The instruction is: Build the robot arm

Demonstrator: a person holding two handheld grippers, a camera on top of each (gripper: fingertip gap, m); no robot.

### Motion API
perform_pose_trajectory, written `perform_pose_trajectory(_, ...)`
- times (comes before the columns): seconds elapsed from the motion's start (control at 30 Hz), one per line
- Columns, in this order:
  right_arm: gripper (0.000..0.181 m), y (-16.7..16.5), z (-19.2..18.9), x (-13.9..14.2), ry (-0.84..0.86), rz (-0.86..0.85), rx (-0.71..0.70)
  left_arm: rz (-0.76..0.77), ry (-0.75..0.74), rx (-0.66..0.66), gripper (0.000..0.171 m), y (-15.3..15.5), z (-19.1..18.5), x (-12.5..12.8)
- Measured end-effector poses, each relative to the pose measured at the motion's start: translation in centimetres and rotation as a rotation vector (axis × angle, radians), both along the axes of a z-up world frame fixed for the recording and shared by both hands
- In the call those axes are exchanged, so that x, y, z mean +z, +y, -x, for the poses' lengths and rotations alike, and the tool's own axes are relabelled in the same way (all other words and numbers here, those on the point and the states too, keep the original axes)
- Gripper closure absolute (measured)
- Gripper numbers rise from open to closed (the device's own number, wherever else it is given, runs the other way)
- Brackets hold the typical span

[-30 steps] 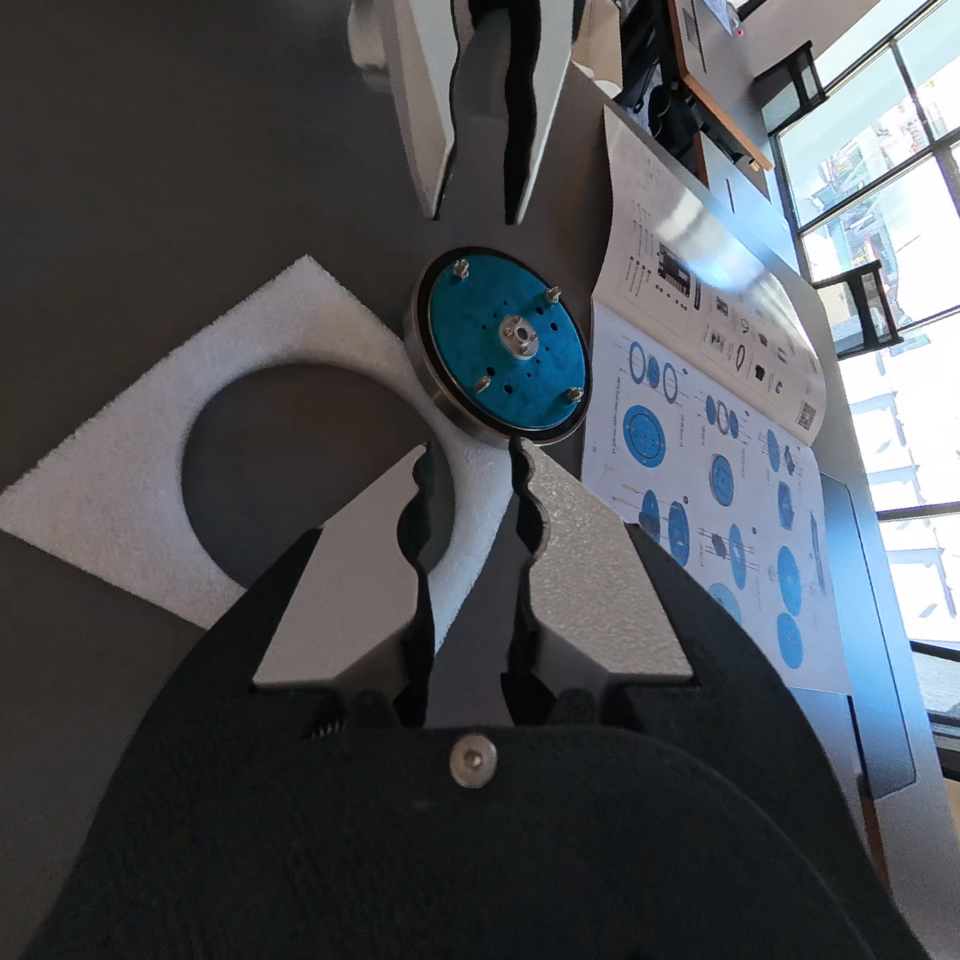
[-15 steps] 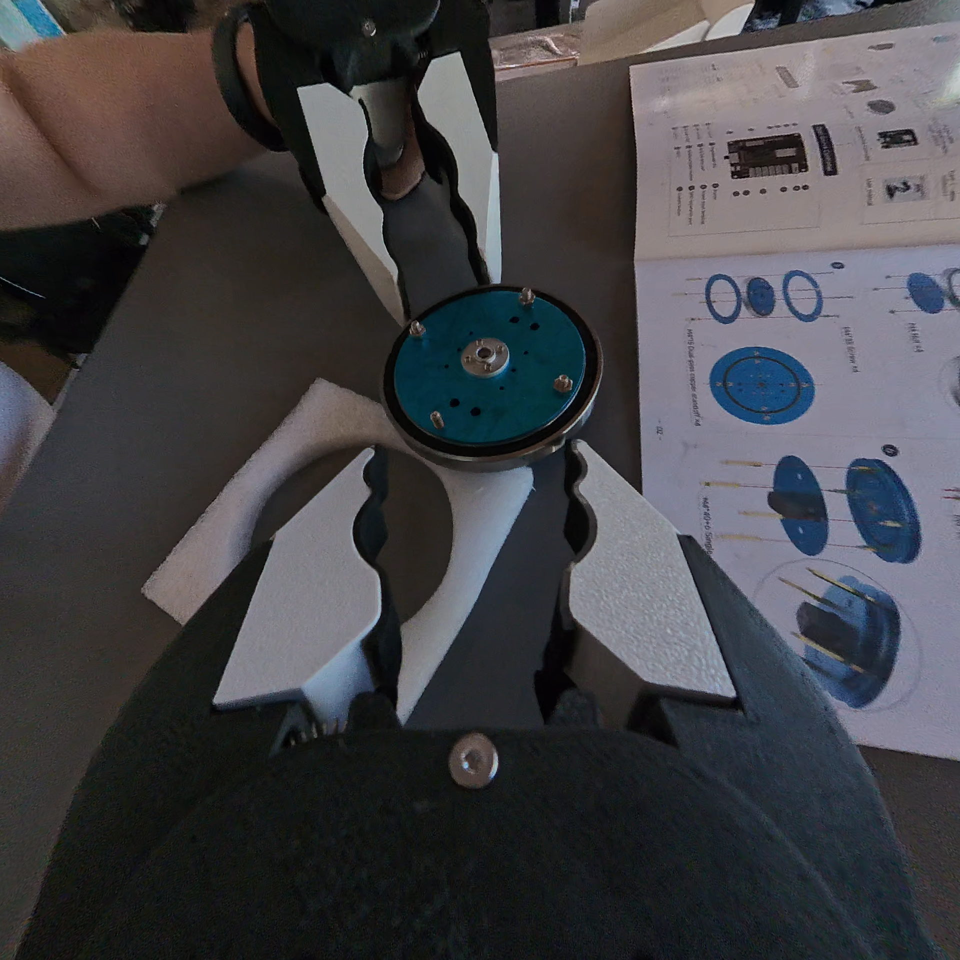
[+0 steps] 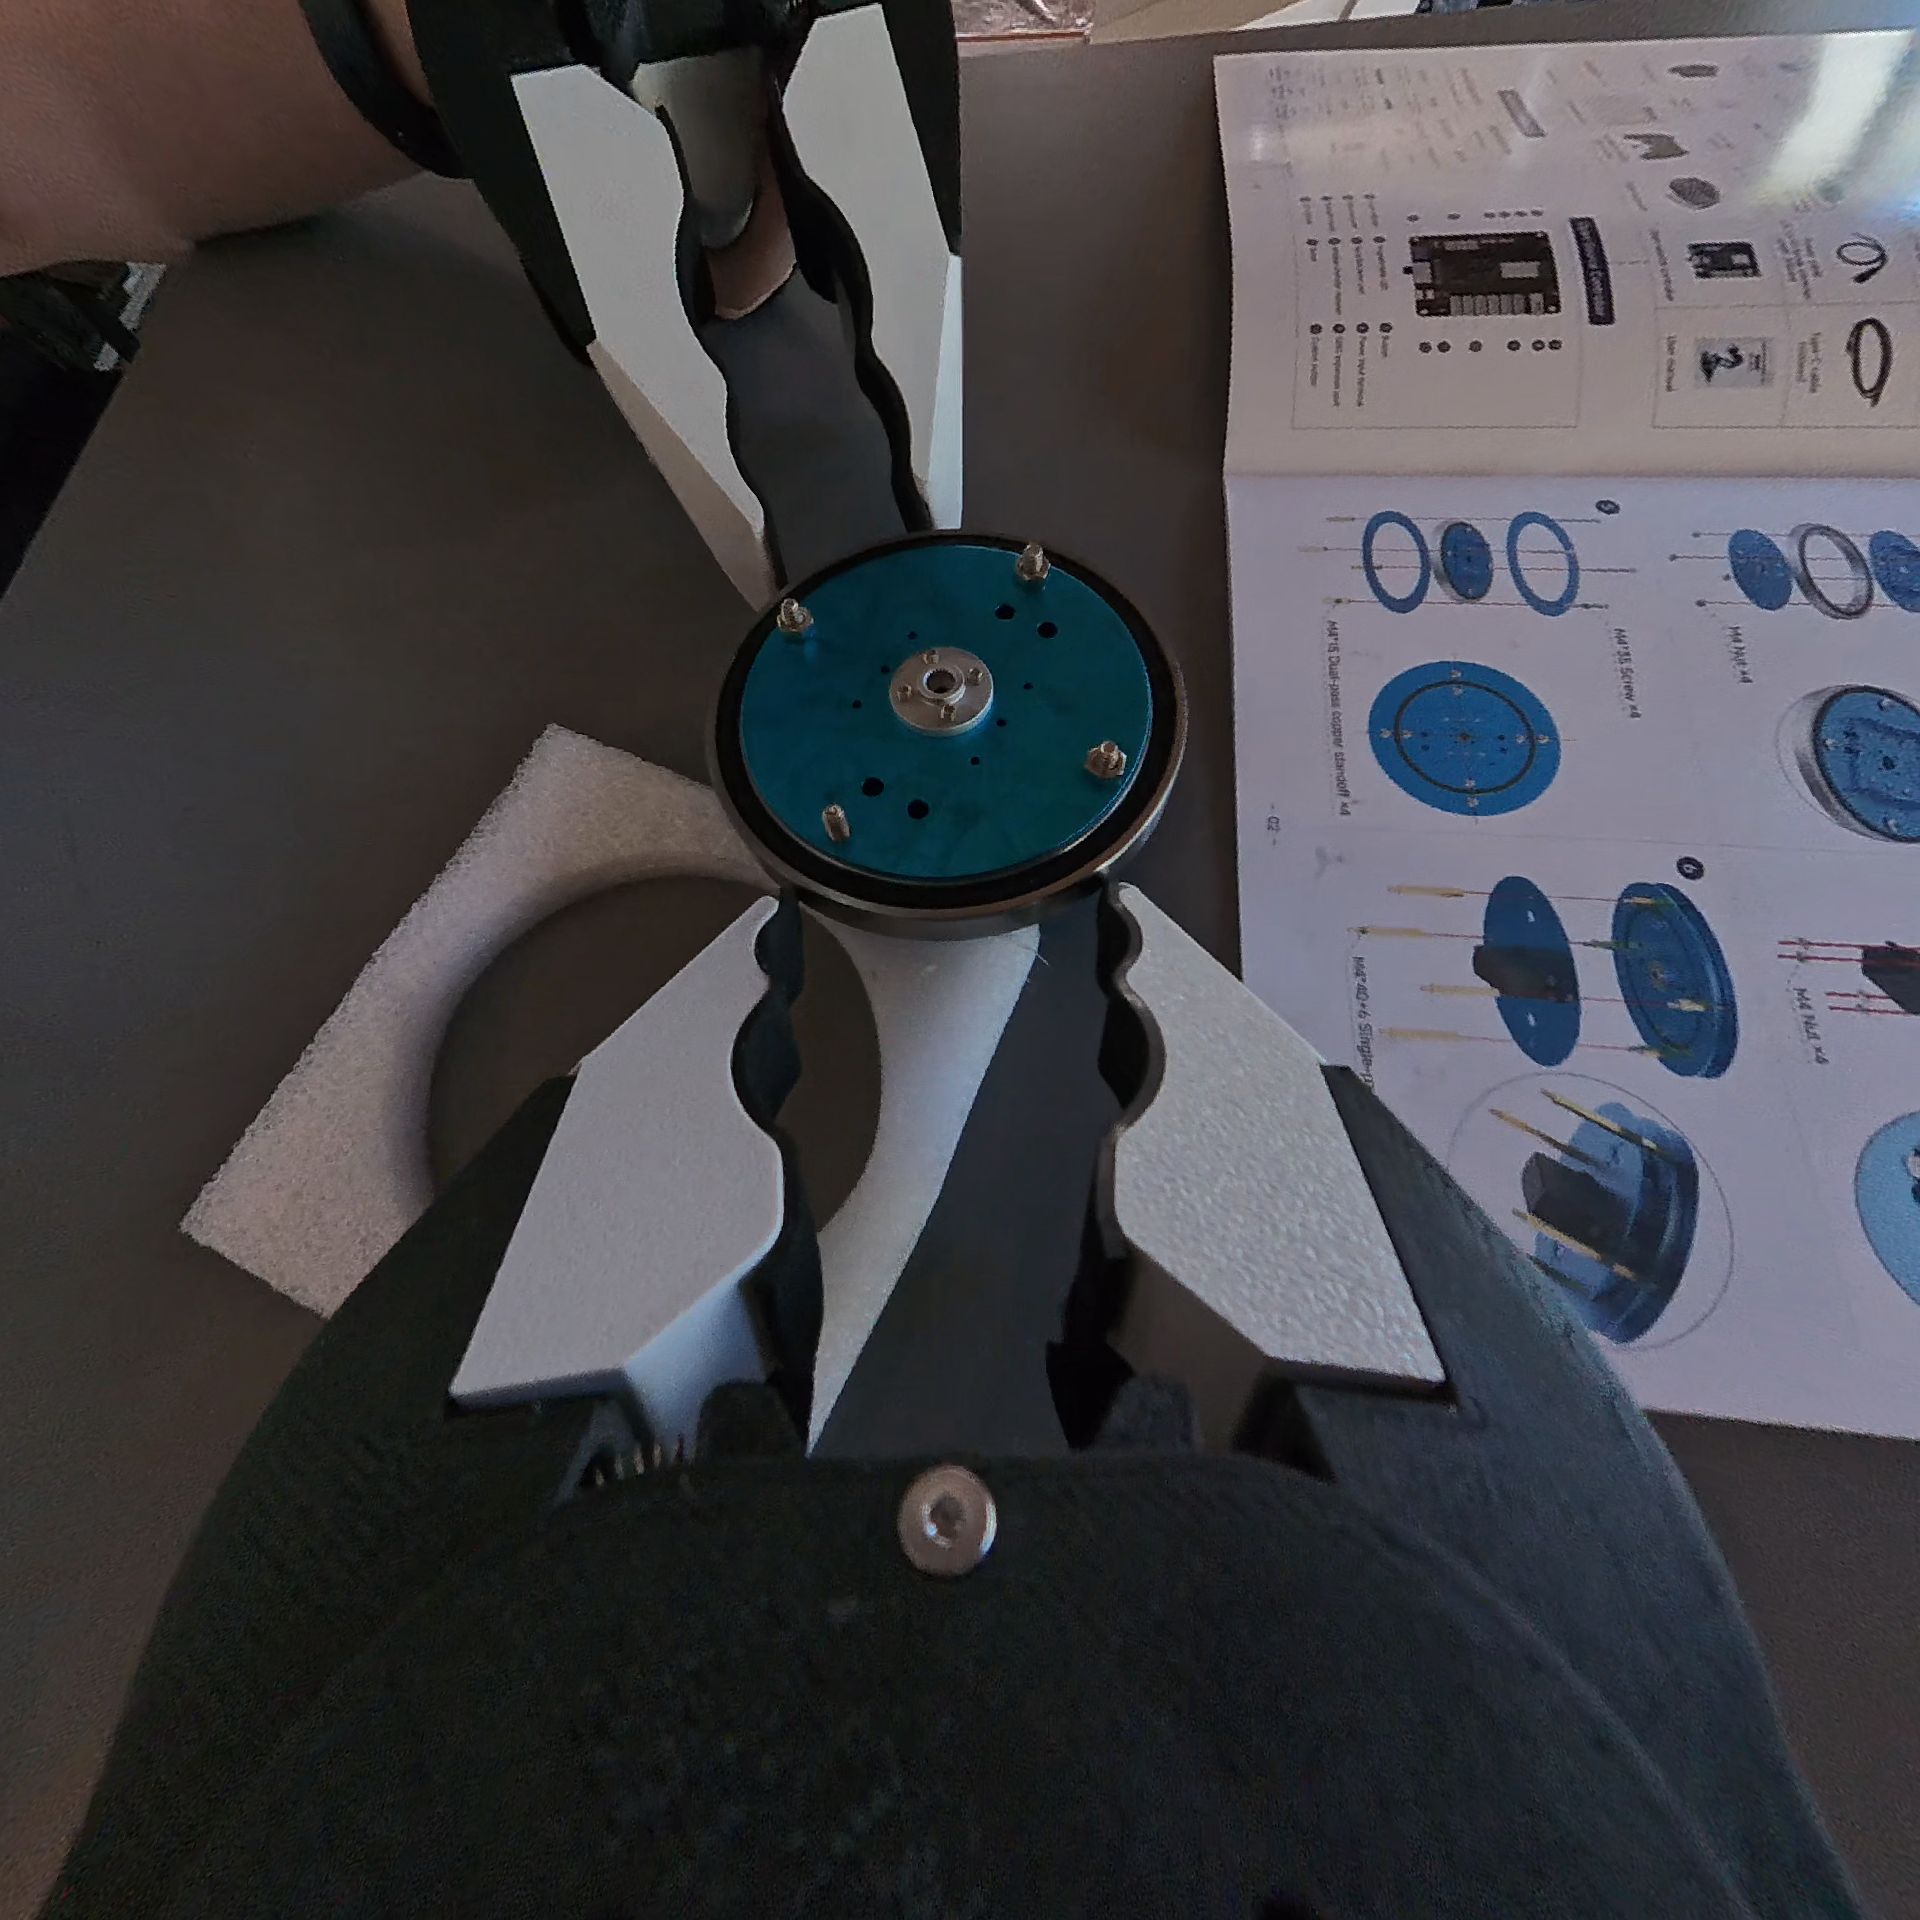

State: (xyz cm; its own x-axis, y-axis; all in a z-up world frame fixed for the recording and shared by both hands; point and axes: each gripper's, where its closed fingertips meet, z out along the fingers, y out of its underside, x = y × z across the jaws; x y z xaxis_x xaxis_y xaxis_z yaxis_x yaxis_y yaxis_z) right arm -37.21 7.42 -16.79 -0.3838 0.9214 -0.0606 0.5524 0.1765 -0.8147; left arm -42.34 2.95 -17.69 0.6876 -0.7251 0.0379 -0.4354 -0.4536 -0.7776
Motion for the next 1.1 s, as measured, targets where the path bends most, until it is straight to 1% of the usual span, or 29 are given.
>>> perform_pose_trajectory(0.2, 0.125, 0.3, -0.6, 0.4, 0.011, 0.001, -0.018, 0.001, 0.013, -0.019, 0.138, 0.3, -0.5, 0.0)
perform_pose_trajectory(0.3, 0.126, 0.3, -0.6, 0.3, 0.013, 0.026, -0.023, 0.005, -0.043, -0.022, 0.138, -0.1, -0.5, 0.6)
perform_pose_trajectory(0.37, 0.125, 0.4, -0.7, 0.3, 0.012, 0.019, -0.024, 0.009, -0.076, -0.034, 0.142, -0.9, -0.4, 1.3)
perform_pose_trajectory(0.43, 0.125, 0.5, -0.8, 0.4, 0.020, 0.002, -0.026, -0.024, -0.042, -0.041, 0.145, -1.4, -0.2, 1.5)
perform_pose_trajectory(0.5, 0.125, 0.5, -0.9, 1.0, 0.036, -0.003, -0.023, -0.043, 0.004, -0.052, 0.150, -1.6, -0.5, 1.1)
perform_pose_trajectory(0.63, 0.125, 1.1, -1.4, 2.0, 0.058, -0.039, -0.032, 0.009, 0.047, -0.056, 0.151, -1.5, -1.2, -0.6)
perform_pose_trajectory(0.67, 0.125, 1.2, -1.6, 2.2, 0.061, -0.044, -0.035, 0.002, 0.037, -0.046, 0.154, -1.3, -1.3, -0.5)
perform_pose_trajectory(0.73, 0.125, 1.4, -1.9, 2.6, 0.068, -0.053, -0.041, 0.009, 0.050, -0.025, 0.154, -0.9, -1.2, -0.6)
perform_pose_trajectory(0.97, 0.126, 2.2, -2.9, 2.9, 0.058, -0.086, -0.056, -0.041, 0.093, -0.042, 0.160, -0.8, -1.3, -0.7)
perform_pose_trajectory(1.03, 0.126, 2.4, -3.1, 3.0, 0.055, -0.094, -0.057, -0.068, 0.114, -0.051, 0.165, -0.8, -1.4, -0.7)
perform_pose_trajectory(1.1, 0.125, 2.5, -3.2, 3.0, 0.052, -0.098, -0.060, -0.078, 0.120, -0.062, 0.165, -1.1, -1.6, -0.6)
